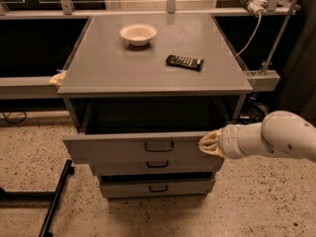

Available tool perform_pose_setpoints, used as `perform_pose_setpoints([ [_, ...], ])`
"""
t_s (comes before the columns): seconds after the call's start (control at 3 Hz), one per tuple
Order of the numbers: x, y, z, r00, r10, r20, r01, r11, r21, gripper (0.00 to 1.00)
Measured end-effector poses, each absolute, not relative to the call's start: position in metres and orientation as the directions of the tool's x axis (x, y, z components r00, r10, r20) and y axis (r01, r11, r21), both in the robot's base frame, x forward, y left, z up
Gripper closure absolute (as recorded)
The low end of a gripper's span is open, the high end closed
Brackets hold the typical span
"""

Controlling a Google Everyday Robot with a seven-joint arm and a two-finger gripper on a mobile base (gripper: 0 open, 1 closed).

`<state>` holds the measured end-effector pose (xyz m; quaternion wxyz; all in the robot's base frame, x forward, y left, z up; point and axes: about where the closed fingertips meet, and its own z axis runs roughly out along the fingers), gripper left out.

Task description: Close top drawer

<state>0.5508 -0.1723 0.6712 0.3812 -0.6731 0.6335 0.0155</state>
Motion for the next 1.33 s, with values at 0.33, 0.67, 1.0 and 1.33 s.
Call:
perform_pose_setpoints([
  [0.33, 0.572, -0.179, 0.667, 0.186, -0.85, -0.494, -0.856, 0.107, -0.506, 1.0],
  [0.67, 0.595, -0.182, 0.666, 0.172, -0.858, -0.485, -0.85, 0.119, -0.513, 1.0],
  [1.0, 0.633, -0.182, 0.662, 0.141, -0.871, -0.471, -0.852, 0.136, -0.506, 1.0],
  [1.33, 0.634, -0.182, 0.662, 0.141, -0.871, -0.471, -0.852, 0.136, -0.506, 1.0],
])
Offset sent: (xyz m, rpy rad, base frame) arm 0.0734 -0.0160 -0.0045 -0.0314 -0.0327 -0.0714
